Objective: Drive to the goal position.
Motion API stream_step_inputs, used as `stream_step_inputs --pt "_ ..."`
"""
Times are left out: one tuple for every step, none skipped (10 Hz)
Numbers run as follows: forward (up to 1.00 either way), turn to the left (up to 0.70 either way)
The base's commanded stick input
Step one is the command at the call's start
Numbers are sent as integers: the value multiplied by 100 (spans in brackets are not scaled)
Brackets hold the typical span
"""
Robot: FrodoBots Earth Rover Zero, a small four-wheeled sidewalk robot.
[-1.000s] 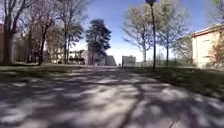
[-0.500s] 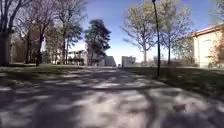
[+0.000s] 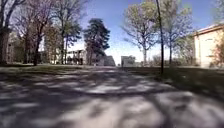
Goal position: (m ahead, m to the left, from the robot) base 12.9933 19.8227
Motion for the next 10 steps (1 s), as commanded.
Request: stream_step_inputs --pt "100 2" --pt "100 13" --pt "100 24" --pt "100 36" --pt "100 0" --pt "100 0" --pt "100 0" --pt "100 39" --pt "100 0" --pt "100 0"
